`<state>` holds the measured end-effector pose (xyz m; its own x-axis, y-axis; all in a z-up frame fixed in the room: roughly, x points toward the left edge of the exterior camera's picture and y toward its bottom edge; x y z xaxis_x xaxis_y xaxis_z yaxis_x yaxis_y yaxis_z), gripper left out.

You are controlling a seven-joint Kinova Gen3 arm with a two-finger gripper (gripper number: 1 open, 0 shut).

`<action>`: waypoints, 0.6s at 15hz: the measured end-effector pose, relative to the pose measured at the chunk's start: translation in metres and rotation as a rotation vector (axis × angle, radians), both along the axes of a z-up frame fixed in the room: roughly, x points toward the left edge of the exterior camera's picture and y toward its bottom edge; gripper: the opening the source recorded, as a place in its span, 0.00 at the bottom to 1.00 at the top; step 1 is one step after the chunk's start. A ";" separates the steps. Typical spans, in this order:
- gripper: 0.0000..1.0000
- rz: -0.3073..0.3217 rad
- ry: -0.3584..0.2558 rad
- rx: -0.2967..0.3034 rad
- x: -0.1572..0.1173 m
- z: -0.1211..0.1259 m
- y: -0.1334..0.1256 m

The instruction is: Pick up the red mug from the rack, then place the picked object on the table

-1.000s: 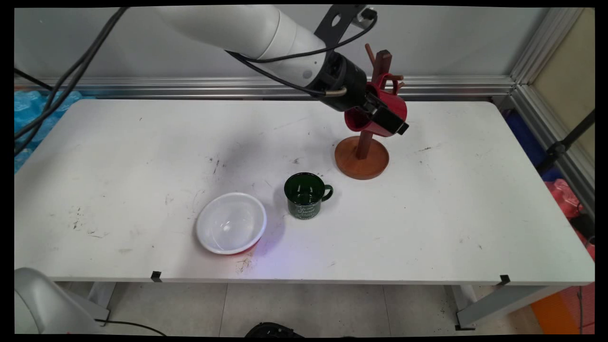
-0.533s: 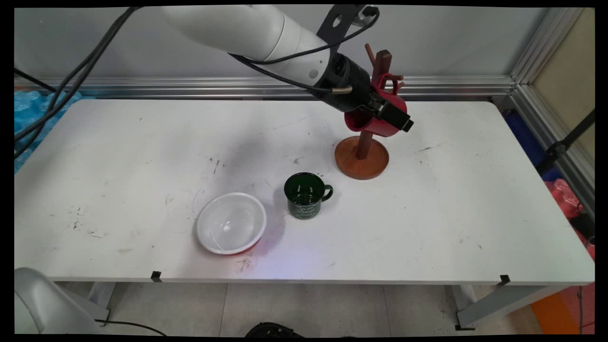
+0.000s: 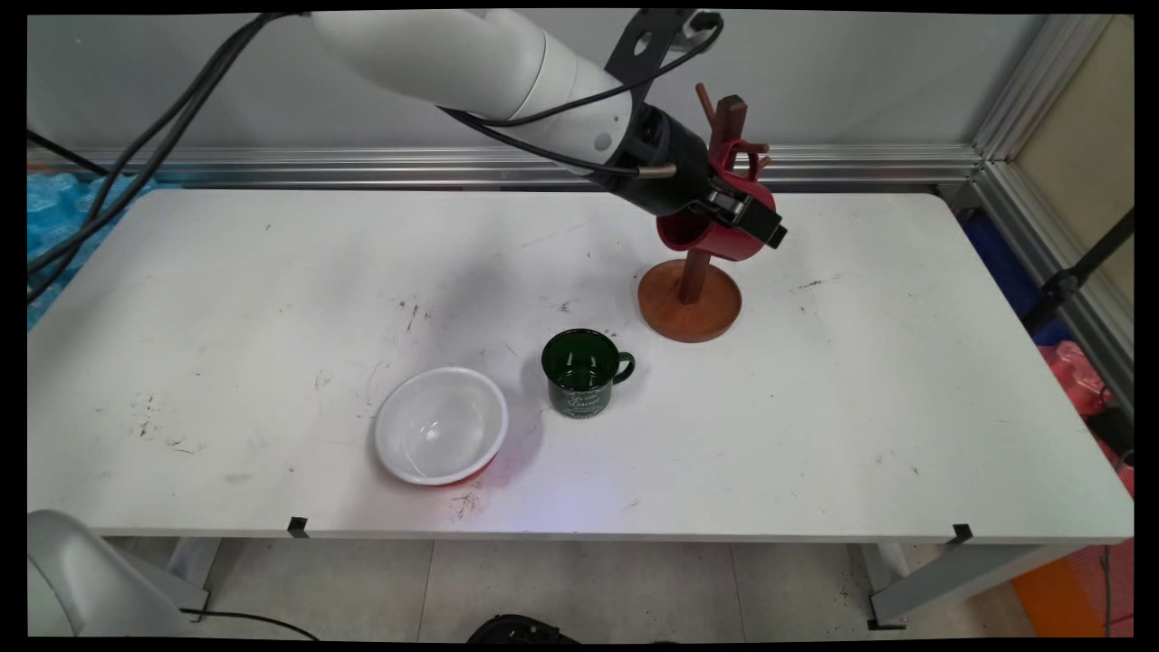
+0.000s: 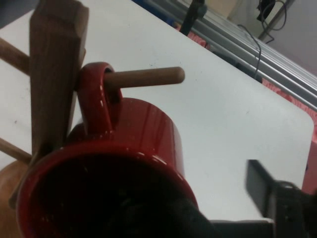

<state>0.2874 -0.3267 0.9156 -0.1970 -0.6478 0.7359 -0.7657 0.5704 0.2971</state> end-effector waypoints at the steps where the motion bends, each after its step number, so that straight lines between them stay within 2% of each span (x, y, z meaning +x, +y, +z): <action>1: 0.00 0.003 0.004 0.001 0.000 0.000 0.000; 9: 0.00 0.021 0.018 0.006 0.003 -0.001 0.001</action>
<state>0.2899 -0.3257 0.9146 -0.1699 -0.6562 0.7352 -0.7724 0.5520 0.3141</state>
